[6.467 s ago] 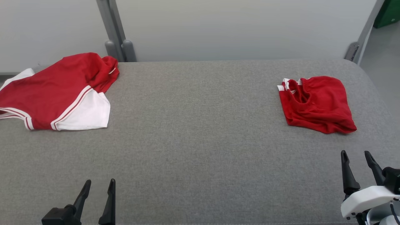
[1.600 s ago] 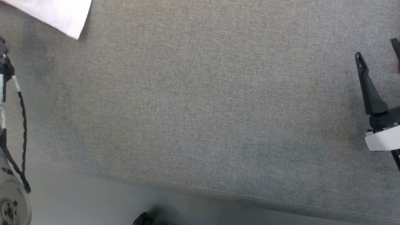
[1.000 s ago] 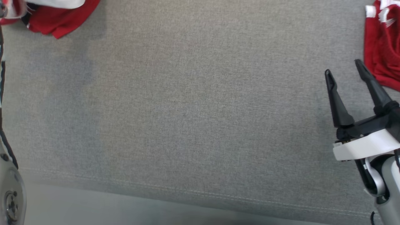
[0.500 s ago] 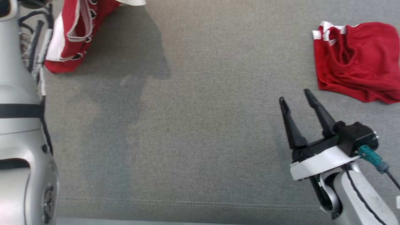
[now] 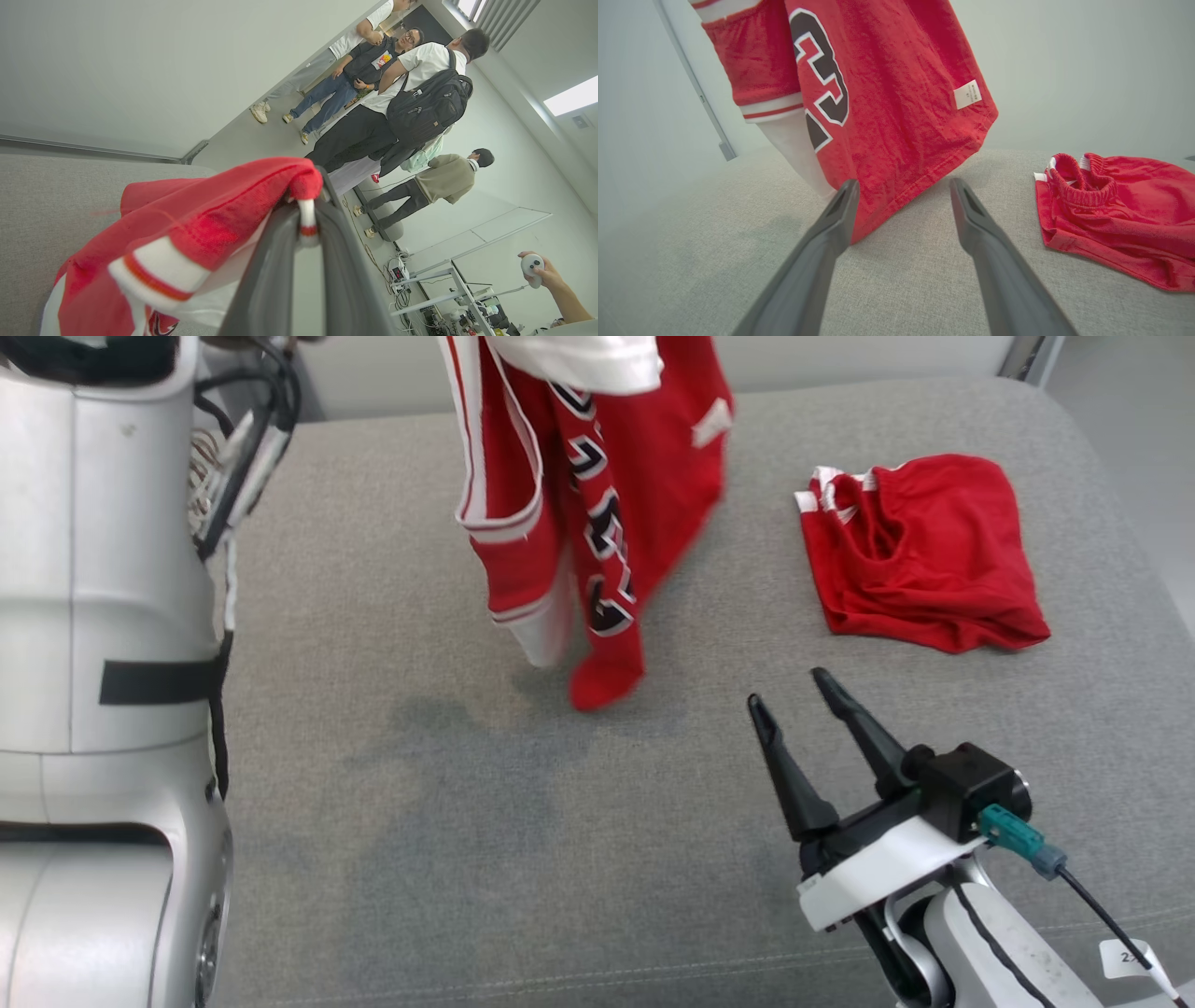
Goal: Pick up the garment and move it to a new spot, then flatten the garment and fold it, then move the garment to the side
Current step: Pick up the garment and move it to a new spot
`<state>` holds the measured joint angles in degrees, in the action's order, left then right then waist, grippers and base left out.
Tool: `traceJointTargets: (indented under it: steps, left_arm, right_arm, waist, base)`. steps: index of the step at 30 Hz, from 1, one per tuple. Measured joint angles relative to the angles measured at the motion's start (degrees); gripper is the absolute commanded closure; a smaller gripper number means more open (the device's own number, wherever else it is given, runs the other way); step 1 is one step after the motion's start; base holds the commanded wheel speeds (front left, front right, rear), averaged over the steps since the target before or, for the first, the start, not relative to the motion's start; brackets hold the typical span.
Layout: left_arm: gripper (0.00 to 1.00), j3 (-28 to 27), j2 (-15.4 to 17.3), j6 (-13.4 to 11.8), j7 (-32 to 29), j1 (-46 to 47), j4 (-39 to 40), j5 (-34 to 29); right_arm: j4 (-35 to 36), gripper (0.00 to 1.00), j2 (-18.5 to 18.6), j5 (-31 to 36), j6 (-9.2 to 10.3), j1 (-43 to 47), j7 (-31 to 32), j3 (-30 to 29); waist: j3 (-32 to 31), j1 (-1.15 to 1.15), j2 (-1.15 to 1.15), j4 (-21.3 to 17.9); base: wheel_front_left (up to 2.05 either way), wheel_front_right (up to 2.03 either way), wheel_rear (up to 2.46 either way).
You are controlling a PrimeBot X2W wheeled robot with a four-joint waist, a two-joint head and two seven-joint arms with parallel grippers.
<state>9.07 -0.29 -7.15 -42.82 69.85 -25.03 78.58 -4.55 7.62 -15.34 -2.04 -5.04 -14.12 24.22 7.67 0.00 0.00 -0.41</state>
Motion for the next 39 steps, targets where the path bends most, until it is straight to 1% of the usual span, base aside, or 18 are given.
traceJointTargets:
  steps: [2,7,10,12,13,15,19,21,23,25,27,34,37,39]
  left_arm:
    - [1.00,0.8,0.1,0.0,-0.3,-1.6,0.3,0.7]
    - [1.00,4.4,0.3,0.0,-2.6,-8.4,0.4,1.4]
    - [1.00,4.3,0.3,0.0,-2.7,-11.0,0.1,0.2]
    - [1.00,2.9,0.8,0.0,-2.2,-11.6,-0.8,-1.1]
    - [1.00,2.1,1.6,0.0,-2.2,-11.9,-1.0,-1.1]
    - [1.00,0.1,4.4,0.0,-2.3,-12.4,-1.7,-1.3]
    - [1.00,-2.3,11.1,0.0,-3.6,-14.4,-2.9,-1.4]
    - [1.00,-3.3,14.5,0.0,-4.0,-16.0,-4.0,-2.5]
    - [1.00,-4.4,18.6,0.0,-4.2,-17.5,-4.9,-3.6]
    - [1.00,-6.6,22.4,0.0,-4.0,-18.2,-5.6,-4.8]
    - [1.00,-8.3,25.3,0.0,-4.1,-18.3,-5.9,-4.8]
    - [1.00,-11.0,33.0,0.0,-4.7,-17.9,-5.0,-5.9]
    - [1.00,-11.1,34.7,0.0,-4.9,-15.1,-2.4,-6.7]
    - [1.00,-11.1,34.6,0.0,-5.4,-12.1,-0.7,-6.8]
  right_arm:
    - [0.0,0.00,-0.4,0.2,-0.46,0.0,0.0,0.8]
    - [-0.6,0.00,-0.3,0.5,-0.46,0.0,-0.1,0.8]
    - [-1.2,0.00,0.3,0.9,-0.40,0.2,-0.1,-0.1]
    - [-1.6,0.00,0.8,0.9,-0.34,1.0,-0.1,-0.9]
    - [-1.8,0.00,1.1,0.9,-0.32,1.4,-0.2,-1.3]
    - [-2.1,0.00,1.6,0.8,-0.31,2.1,-0.2,-1.7]
    - [-2.1,0.00,1.6,0.9,-0.32,2.3,-0.2,-1.7]
    - [-2.1,0.00,1.6,0.9,-0.33,2.3,-0.2,-1.6]
    - [-2.0,0.00,1.6,1.1,-0.40,2.3,-0.2,-1.2]
    - [-1.9,0.00,1.4,1.4,-0.51,2.3,-0.2,-0.4]
    - [-2.0,0.00,1.2,1.4,-0.97,2.3,-0.2,0.2]
    - [-2.0,0.00,1.0,1.5,-0.99,2.3,-0.2,0.6]
    - [-2.3,0.00,0.9,1.6,-1.48,2.3,-0.2,0.8]
    - [-2.4,0.00,0.8,1.7,-1.51,2.2,-0.2,0.9]
  waist:
    - [-0.8,0.00,0.00,-0.7]
    - [-2.2,0.00,0.00,-1.9]
    - [-2.6,0.00,0.00,-1.8]
    - [-2.9,0.00,0.00,-1.4]
    - [-3.0,0.00,0.00,-1.2]
    - [-3.3,0.00,0.00,-0.6]
    - [-4.0,0.00,0.00,0.9]
    - [-4.3,0.00,0.00,1.6]
    - [-4.6,0.00,0.00,2.3]
    - [-4.7,0.00,0.00,2.8]
    - [-4.8,0.00,0.00,2.9]
    - [-4.3,0.00,0.00,2.1]
    - [-4.2,0.00,0.00,1.5]
    - [-4.1,0.00,0.00,1.0]
  base:
    - [0.00,0.00,0.00]
    - [0.00,0.00,0.00]
    - [0.00,0.00,0.00]
    - [0.00,0.00,0.00]
    - [0.00,0.00,0.00]
    - [0.00,0.00,0.00]
    - [0.00,0.00,0.00]
    - [0.00,0.00,0.00]
    - [0.00,0.00,0.00]
    - [0.00,0.00,0.00]
    - [0.00,0.00,0.00]
    - [0.00,0.00,0.00]
    - [0.00,0.00,0.00]
    - [0.00,0.00,0.00]
